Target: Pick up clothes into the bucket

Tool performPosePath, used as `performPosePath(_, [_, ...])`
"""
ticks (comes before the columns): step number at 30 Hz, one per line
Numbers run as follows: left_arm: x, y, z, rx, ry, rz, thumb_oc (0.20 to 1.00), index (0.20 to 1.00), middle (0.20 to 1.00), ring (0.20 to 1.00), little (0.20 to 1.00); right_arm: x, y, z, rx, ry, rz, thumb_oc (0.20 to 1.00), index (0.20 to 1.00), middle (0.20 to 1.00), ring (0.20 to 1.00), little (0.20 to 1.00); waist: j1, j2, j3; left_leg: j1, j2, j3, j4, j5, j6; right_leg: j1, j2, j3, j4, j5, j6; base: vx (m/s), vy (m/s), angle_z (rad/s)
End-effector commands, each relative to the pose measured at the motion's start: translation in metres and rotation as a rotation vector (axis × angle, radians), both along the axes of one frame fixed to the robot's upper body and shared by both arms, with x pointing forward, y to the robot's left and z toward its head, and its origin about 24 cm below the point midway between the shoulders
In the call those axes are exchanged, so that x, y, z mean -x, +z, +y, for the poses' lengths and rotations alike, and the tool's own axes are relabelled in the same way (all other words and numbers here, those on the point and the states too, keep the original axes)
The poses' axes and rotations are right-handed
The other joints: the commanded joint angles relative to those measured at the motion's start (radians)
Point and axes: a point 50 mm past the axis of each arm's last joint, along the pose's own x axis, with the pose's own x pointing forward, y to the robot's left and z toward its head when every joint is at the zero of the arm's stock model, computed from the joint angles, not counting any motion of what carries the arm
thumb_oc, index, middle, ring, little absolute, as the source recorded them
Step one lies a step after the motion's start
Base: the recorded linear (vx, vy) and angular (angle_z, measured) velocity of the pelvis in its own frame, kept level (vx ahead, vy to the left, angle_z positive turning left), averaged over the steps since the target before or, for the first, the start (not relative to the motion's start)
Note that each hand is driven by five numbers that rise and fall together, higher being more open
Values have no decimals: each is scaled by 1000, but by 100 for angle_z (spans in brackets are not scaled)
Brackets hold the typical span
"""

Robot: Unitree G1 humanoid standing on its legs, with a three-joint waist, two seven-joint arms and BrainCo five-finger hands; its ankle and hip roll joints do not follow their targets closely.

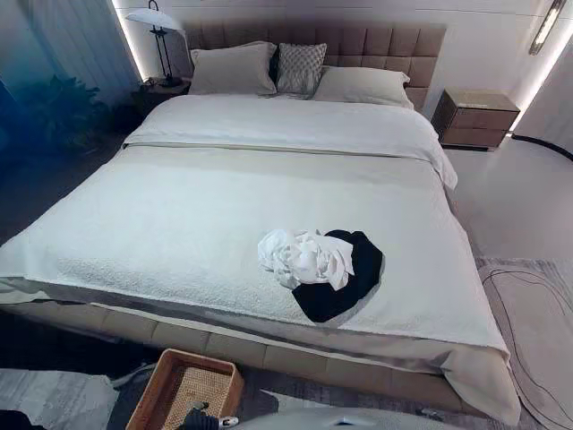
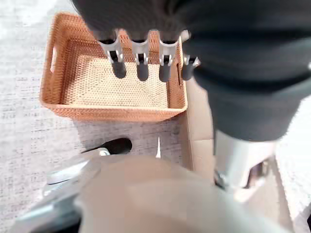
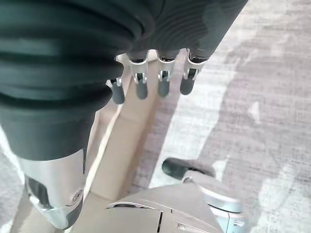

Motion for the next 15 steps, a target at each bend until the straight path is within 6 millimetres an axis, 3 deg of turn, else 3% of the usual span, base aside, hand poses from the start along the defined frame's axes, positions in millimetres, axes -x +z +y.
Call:
performPosePath(1, [-18,1,-7,14,-41,-22,1000,1000,1000,1000,1000,-33,3,7,6,67,-55,1000,1000,1000,1000,1000,-24,-47,32,-48,-44,-6,35,-23,-6,0,-21,-11,36,-53,30,29,163,25])
performPosePath(10, [-17,1,-5,6,-22,-20,1000,1000,1000,1000,1000,-39,4,6,15,54,-81,1000,1000,1000,1000,1000,-22,-46,40,-59,-46,-9,39,-23,-6,-9,-23,-15,43,-54,31,0,0,0])
performPosePath(15, [-20,2,-4,-7,-17,-34,1000,1000,1000,1000,1000,-63,11,6,17,32,-178,1000,1000,1000,1000,1000,-18,-47,53,-76,-48,-13,52,-25,-4,-26,-26,-16,62,-60,30,0,0,0])
